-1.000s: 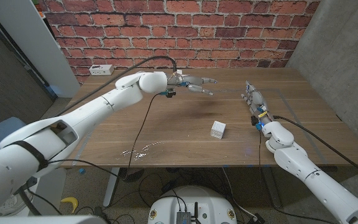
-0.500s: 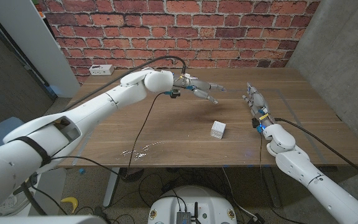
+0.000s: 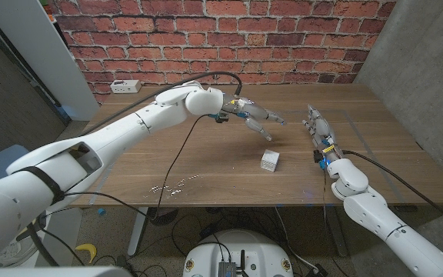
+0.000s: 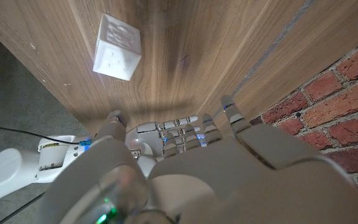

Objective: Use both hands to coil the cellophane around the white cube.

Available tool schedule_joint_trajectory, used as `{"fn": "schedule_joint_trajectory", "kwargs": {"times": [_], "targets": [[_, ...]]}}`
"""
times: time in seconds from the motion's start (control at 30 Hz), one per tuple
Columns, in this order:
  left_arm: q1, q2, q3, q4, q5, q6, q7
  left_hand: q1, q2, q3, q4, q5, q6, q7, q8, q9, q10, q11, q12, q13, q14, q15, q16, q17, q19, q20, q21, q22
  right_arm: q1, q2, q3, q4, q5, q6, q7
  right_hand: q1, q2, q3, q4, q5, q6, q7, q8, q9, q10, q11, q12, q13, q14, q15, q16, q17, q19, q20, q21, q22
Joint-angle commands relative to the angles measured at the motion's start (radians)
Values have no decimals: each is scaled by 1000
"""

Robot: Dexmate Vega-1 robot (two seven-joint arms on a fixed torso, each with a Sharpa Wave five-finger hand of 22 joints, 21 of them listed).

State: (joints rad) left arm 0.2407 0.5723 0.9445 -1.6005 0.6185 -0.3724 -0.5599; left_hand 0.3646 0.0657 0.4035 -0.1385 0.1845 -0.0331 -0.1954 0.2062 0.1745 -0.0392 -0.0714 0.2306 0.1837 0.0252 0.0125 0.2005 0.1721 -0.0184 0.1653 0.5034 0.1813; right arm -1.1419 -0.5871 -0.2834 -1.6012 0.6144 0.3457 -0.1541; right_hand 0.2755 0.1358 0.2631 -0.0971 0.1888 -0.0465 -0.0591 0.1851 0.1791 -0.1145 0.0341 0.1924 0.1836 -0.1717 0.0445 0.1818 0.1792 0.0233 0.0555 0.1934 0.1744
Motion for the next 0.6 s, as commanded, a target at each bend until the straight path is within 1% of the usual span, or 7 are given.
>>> {"fn": "schedule_joint_trajectory", "kwargs": {"times": [0.03, 0.07, 0.2, 0.33, 0.47, 0.53, 0.6], "targets": [[23, 9, 11, -100, 148, 11, -21, 35, -18, 1, -22, -1, 61, 3, 16, 5, 43, -6, 15, 5, 33, -12, 6, 3, 25, 3, -1, 2, -56, -8, 15, -52, -13, 8, -33, 11, -3, 3, -5, -1, 6, -5, 4, 2, 4, 6, 6, 5, -8, 6, 10, 2, 2, 6, 5, 3], [25, 9, 13, -108, 161, 12, -23, 45, -23, 2, -27, 1, 68, 0, 14, 5, 61, -7, 20, 5, 48, -15, 9, 3, 31, 2, -3, 2, -61, -8, 16, -55, -15, 10, -35, 11, -3, 3, -5, -1, 7, -5, 4, 2, 4, 5, 6, 5, -8, 7, 10, 2, 2, 6, 5, 3], [37, 11, 20, -143, 228, 20, -21, 82, -33, 7, -35, 6, 118, 9, 21, 6, 95, -3, 25, 6, 94, -33, 15, 3, 57, 4, -4, 2, -84, -10, 24, -72, -20, 16, -48, 11, -3, 2, -6, -2, 7, -5, 4, 2, 4, 5, 6, 5, -7, 7, 11, 2, 2, 6, 5, 3], [46, 8, 28, -162, 281, 18, -20, 106, -41, 10, -39, 9, 121, 8, 16, 7, 112, -7, 27, 7, 117, -46, 17, 4, 68, -5, -5, 2, -103, -12, 30, -87, -24, 18, -57, 11, -3, 2, -6, -2, 7, -5, 4, 2, 5, 7, 6, 5, -7, 8, 11, 2, 2, 6, 5, 3], [49, -1, 35, -165, 315, 19, -29, 120, -48, 11, -41, 11, 121, 8, 13, 7, 118, -7, 26, 8, 129, -47, 18, 4, 77, -6, -5, 2, -119, -13, 36, -98, -27, 20, -66, 11, -3, 2, -6, -2, 8, -5, 4, 2, 6, 8, 7, 5, -7, 8, 11, 3, 2, 6, 5, 3], [54, -2, 38, -166, 339, 18, -16, 135, -54, 12, -44, 14, 119, 8, 11, 7, 121, -13, 25, 8, 138, -46, 19, 4, 86, -7, -4, 2, -126, -13, 39, -103, -29, 21, -69, 10, -3, 2, -6, -2, 8, -6, 4, 2, 6, 9, 7, 5, -7, 8, 11, 3, 2, 6, 5, 3], [56, -5, 42, -167, 360, 17, -11, 143, -58, 13, -45, 15, 118, 7, 10, 7, 121, -12, 24, 8, 141, -43, 18, 4, 88, -7, -6, 2, -133, -13, 41, -107, -30, 21, -73, 10, -3, 2, -6, -2, 9, -5, 4, 2, 6, 9, 7, 5, -6, 8, 11, 3, 2, 6, 5, 3]]}}
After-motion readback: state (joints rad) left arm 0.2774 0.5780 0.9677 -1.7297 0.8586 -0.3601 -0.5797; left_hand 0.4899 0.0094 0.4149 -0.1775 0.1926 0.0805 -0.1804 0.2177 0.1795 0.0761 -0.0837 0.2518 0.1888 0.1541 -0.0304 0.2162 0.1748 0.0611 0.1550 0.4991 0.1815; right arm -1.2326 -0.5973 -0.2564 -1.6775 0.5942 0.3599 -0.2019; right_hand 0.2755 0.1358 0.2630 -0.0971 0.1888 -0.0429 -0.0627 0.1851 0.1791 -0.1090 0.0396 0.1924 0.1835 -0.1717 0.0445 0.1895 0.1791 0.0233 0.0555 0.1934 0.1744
